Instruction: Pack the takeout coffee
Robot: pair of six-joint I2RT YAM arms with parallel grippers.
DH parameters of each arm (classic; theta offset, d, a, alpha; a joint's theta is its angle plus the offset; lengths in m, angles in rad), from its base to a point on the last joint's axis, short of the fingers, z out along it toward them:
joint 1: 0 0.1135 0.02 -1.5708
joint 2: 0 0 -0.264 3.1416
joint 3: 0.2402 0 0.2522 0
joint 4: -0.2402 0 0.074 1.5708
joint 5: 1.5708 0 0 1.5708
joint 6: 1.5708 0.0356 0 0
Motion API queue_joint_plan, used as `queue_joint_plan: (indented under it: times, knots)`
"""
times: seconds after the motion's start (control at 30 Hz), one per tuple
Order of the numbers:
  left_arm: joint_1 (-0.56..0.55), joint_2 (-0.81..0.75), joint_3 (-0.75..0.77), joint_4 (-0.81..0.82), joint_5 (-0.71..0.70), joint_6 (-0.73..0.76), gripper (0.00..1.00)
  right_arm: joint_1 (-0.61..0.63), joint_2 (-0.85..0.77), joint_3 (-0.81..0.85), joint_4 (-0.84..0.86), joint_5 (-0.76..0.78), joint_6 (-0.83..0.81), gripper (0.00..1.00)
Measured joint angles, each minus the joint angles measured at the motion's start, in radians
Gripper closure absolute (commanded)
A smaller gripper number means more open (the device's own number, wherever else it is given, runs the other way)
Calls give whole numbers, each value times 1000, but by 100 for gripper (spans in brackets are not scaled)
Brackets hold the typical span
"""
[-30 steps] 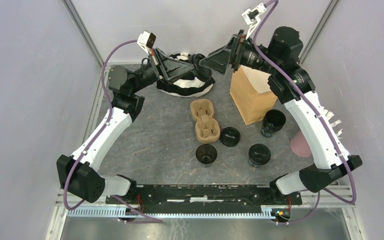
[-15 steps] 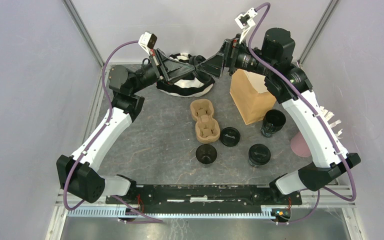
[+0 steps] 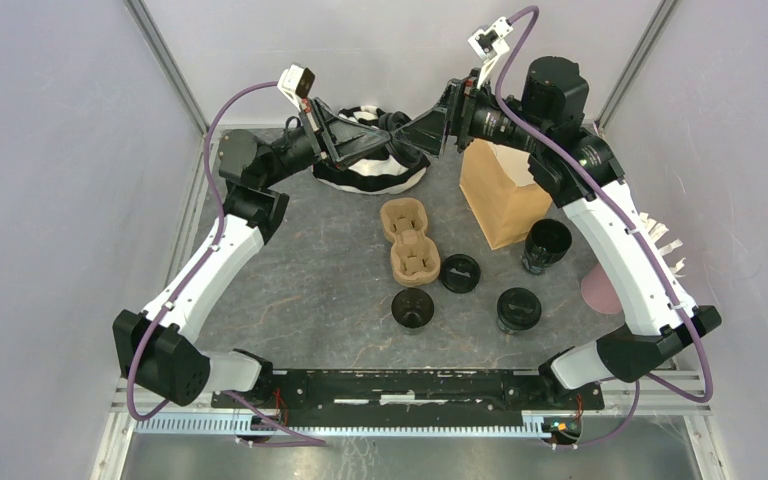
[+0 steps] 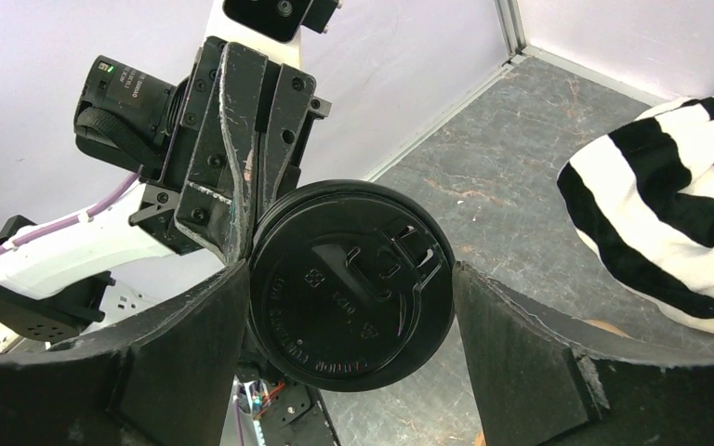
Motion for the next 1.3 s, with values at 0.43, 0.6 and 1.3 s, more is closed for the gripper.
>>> queue_joint_plan:
  times: [0.43,0.6,1.3]
  knots:
    - [0,0,0,-10,0,3,98,9,0,0,-20,14,-15,14]
    - [0,0,0,-10,0,3,98,13,0,0,-20,14,-15,20]
    - [0,-39,-33,-21,0,4,53,15,-5,-5,-27,43,-14,20]
